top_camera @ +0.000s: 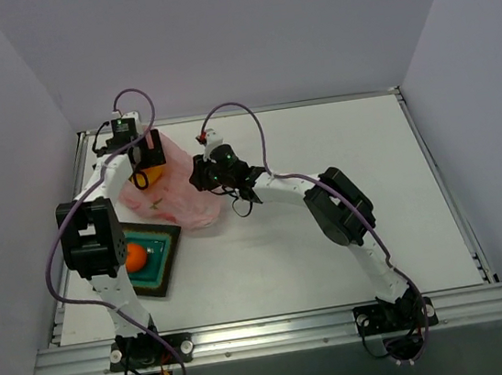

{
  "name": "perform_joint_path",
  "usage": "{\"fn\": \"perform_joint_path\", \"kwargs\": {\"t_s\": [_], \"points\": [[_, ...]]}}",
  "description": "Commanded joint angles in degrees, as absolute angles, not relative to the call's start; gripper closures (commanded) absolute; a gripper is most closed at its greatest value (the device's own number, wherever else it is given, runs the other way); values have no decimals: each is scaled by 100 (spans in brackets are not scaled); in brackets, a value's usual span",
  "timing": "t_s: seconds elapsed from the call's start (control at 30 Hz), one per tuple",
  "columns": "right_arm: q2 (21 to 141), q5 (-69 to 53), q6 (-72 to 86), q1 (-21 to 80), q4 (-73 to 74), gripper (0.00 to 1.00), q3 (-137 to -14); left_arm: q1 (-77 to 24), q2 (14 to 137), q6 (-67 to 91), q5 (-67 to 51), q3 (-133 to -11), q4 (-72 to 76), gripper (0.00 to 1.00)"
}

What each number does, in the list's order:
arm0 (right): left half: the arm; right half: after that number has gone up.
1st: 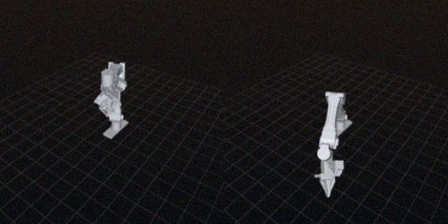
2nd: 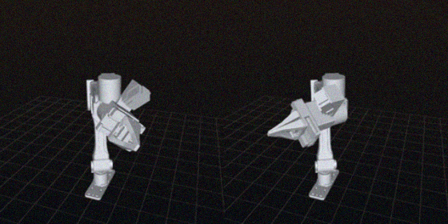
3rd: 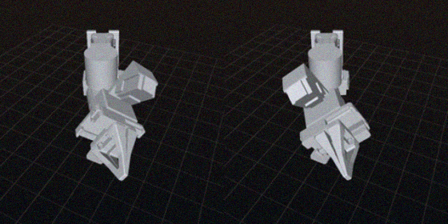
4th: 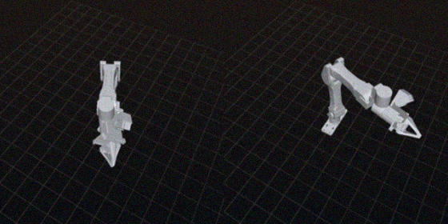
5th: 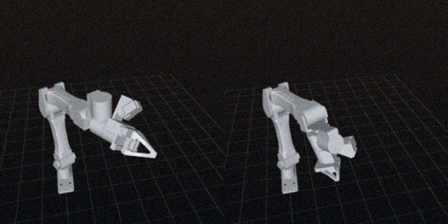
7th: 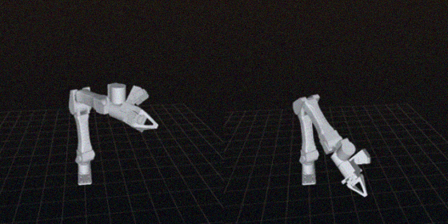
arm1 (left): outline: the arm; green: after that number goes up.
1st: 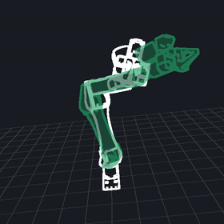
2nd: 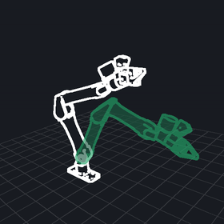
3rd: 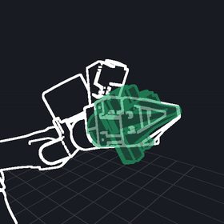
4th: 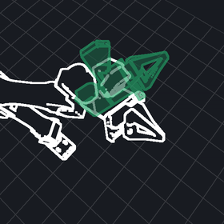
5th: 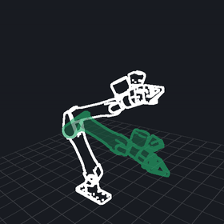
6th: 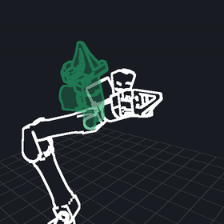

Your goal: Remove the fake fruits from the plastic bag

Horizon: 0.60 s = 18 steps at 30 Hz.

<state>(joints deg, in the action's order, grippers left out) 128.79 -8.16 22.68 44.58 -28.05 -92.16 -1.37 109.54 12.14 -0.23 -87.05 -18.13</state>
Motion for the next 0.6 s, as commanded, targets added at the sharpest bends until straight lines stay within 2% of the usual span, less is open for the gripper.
{"fn": "perform_joint_path", "kwargs": {"t_s": [0.0,0.13,0.57], "points": [[12489,-941,2197,4421,-2953,74,-9439,-123,11100,748,-141,-9377,-1968,4],[12515,-940,2180,4395,-2953,74,-9475,-44,11443,545,-351,-9676,-2275,5],[12586,-1028,2197,4368,-2927,74,-9563,-26,11760,404,-422,-9510,-2118,6]]}}
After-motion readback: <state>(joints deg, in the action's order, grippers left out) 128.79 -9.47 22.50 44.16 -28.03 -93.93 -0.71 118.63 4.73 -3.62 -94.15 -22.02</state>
